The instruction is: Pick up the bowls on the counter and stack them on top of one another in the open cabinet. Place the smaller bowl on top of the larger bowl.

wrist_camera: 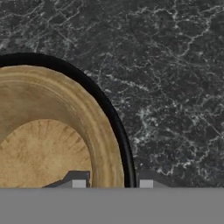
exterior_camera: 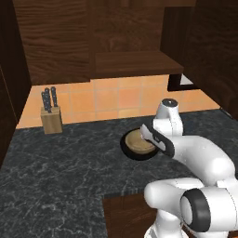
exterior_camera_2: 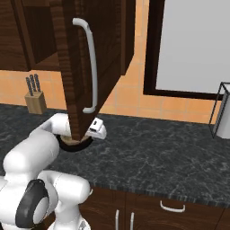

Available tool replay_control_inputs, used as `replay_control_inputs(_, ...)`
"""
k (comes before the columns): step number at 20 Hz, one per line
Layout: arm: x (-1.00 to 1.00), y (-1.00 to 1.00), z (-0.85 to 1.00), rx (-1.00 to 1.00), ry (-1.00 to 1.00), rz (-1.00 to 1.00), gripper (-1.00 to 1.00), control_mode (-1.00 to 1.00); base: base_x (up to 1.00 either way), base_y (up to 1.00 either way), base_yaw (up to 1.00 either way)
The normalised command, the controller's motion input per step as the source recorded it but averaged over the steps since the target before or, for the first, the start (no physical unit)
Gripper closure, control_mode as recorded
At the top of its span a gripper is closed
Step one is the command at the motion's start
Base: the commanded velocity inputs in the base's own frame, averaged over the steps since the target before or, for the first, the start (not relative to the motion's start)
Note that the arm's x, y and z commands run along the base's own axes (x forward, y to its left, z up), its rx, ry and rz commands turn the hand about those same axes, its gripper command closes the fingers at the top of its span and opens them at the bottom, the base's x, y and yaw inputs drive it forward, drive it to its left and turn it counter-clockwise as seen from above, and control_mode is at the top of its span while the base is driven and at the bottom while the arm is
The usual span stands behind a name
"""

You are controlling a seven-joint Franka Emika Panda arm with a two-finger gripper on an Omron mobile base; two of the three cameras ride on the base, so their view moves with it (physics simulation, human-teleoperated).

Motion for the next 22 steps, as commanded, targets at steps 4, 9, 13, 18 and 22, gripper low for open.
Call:
replay_control_inputs(4, -0.44, 0.12, 1.0, 0.0, -0.26, -0.07, 1.0, -1.0, 0.0, 0.0, 0.0)
replay_control_inputs(9, -0.15, 0.43, 1.0, 0.12, -0.22, -0.19, 1.0, -1.0, 0.0, 0.0, 0.0)
replay_control_inputs(13, -0.22, 0.09, 1.0, 0.39, -0.04, -0.3, 1.0, -1.0, 0.0, 0.0, 0.0)
replay_control_inputs(18, -0.18, 0.01, 1.0, 0.4, -0.03, -0.29, 1.0, -1.0, 0.0, 0.0, 0.0)
replay_control_inputs(22, 0.0, 0.1, 1.0, 0.18, -0.2, -0.29, 1.0, -1.0, 0.0, 0.0, 0.0)
